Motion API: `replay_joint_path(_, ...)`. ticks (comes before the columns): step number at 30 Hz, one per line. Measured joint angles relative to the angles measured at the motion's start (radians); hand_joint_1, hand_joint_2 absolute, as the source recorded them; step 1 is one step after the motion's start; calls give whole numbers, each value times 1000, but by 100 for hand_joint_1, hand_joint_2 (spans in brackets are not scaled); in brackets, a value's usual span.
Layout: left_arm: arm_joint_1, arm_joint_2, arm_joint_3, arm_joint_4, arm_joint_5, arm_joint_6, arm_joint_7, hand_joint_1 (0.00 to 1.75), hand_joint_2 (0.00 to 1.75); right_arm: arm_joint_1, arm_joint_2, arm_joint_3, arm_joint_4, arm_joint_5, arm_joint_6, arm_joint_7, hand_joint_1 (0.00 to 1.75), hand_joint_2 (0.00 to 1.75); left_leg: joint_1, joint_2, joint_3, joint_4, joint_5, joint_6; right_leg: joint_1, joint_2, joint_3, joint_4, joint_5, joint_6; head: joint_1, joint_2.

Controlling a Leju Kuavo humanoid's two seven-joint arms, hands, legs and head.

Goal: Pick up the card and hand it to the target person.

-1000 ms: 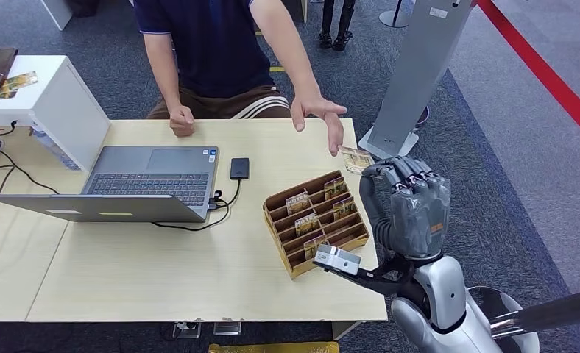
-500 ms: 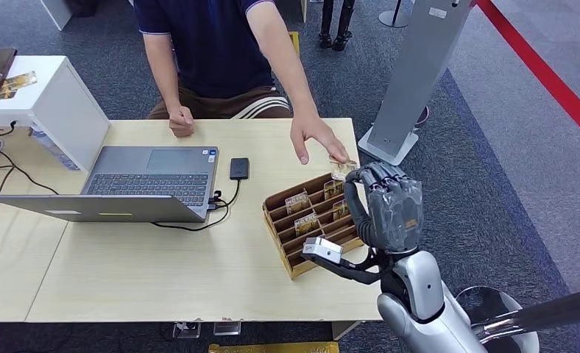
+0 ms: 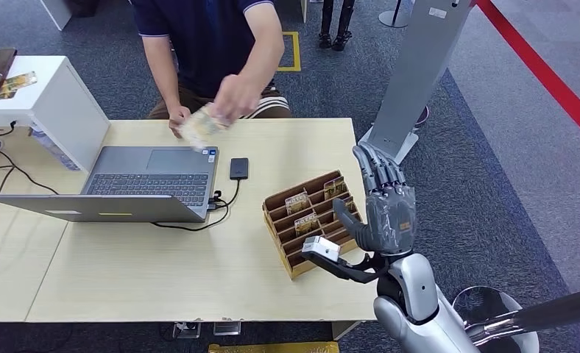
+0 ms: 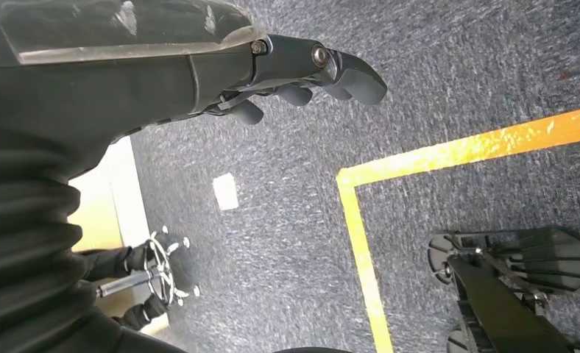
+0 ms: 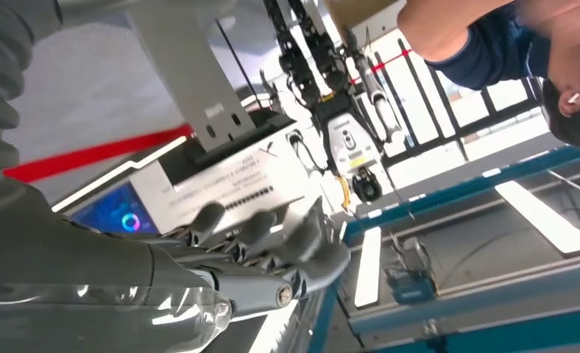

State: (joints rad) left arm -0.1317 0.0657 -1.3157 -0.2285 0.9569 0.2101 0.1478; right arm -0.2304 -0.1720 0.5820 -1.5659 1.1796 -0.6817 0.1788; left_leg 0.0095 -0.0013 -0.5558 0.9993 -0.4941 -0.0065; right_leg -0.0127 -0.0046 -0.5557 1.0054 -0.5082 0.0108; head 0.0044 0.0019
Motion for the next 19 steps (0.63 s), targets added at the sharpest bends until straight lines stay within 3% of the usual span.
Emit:
replay_joint_path(3, 3, 2, 0, 0, 14, 3, -13, 0, 0, 3, -3, 1, 5, -131, 51, -8, 0, 175, 0, 0, 0, 0, 0, 0, 0, 0, 0, 0, 0, 0, 1, 0)
replay_joint_path(14, 9, 12, 0, 0, 19, 11, -25, 0, 0, 61, -18, -46, 5, -1093, 335, -218, 0, 175, 0, 0, 0, 0, 0, 0, 0, 0, 0, 0, 0, 0, 0, 0)
replay_joint_path(16, 10, 14, 0, 0, 20, 15, -22, 0, 0, 73, -24, -64, 5, -1177, 356, -243, 0, 175, 0, 0, 0, 0, 0, 0, 0, 0, 0, 0, 0, 0, 1, 0)
replay_joint_path(19, 10, 16, 0, 0, 26, 14, -17, 0, 0, 81, -34, -79, 6, -1200, 366, -263, 0, 175, 0, 0, 0, 0, 0, 0, 0, 0, 0, 0, 0, 0, 1, 0)
